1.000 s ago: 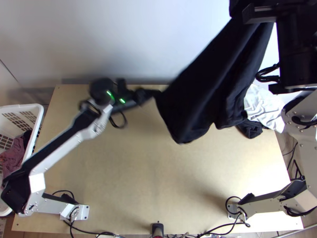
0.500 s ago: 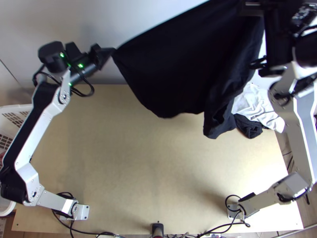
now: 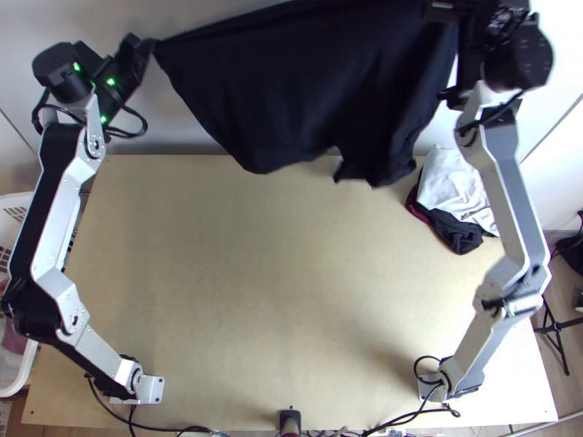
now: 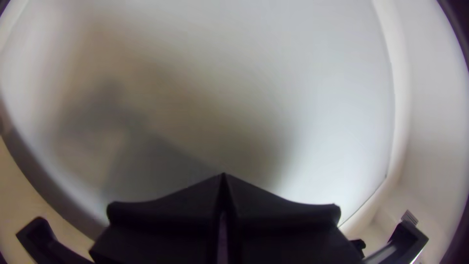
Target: Fold the t-shirt
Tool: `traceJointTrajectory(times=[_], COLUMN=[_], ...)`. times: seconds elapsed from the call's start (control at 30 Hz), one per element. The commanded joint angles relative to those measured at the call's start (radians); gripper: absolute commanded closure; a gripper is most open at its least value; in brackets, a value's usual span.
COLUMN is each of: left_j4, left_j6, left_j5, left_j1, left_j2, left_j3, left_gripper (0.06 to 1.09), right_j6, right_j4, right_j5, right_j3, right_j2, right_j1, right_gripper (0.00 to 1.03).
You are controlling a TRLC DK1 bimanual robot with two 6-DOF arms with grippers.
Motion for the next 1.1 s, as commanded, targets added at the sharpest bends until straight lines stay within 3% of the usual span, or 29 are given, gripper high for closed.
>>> traceJointTrajectory(times=[0.0,0.23,0.7,0.97,1.07], left_j4=[0.054,0.060,0.137,0.126,0.089], left_j6=[0.038,0.055,0.133,0.155,0.169], left_j5=[-0.099,-0.101,-0.026,0.042,0.042], left_j1=[0.030,0.040,0.072,0.013,-0.033], left_j2=[0.068,0.007,-0.309,-0.676,-0.823], left_j3=[0.081,-0.009,-0.340,-0.600,-0.678], left_gripper=[1.05,1.05,1.05,1.05,1.05], right_j6=[0.009,0.035,0.054,0.034,0.032], right_j4=[0.137,0.137,0.135,-0.028,-0.133], right_j5=[0.006,0.019,0.014,0.015,0.077], right_j3=[0.014,-0.130,-0.646,-0.825,-0.833], right_j2=[0.108,-0.004,-0.474,-0.822,-0.934], right_j1=[-0.018,0.023,0.063,0.218,0.305], right_gripper=[1.00,1.00,1.00,1.00,1.00])
